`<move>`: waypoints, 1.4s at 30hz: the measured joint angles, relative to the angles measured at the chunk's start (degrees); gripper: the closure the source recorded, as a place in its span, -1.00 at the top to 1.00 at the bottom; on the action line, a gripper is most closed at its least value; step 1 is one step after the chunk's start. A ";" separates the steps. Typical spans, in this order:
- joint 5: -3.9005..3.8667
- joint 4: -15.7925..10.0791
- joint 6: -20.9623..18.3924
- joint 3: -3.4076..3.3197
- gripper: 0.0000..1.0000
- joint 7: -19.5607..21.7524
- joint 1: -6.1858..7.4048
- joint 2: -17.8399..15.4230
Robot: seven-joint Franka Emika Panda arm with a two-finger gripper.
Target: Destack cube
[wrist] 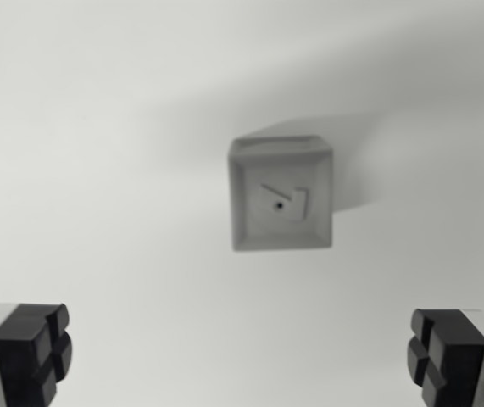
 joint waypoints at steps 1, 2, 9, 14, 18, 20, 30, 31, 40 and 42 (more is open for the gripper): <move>-0.10 0.10 -0.74 0.00 1.00 0.07 -0.02 -0.64; -0.20 0.23 -1.51 0.00 1.00 0.15 -0.04 -1.28; -0.79 1.42 -6.53 0.00 1.00 0.54 -0.11 -5.20; -1.07 2.47 -9.93 0.01 1.00 0.79 -0.11 -7.52; -1.18 3.33 -12.31 0.04 1.00 0.93 -0.11 -9.04; -1.24 3.85 -13.67 0.06 1.00 0.99 -0.11 -9.90; -1.44 6.21 -18.81 0.18 1.00 1.17 -0.11 -12.69; -1.45 6.42 -19.25 0.19 1.00 1.18 -0.11 -12.90; -1.49 7.90 -22.04 0.26 1.00 1.27 -0.11 -14.16; -1.50 8.13 -22.43 0.28 1.00 1.29 -0.11 -14.33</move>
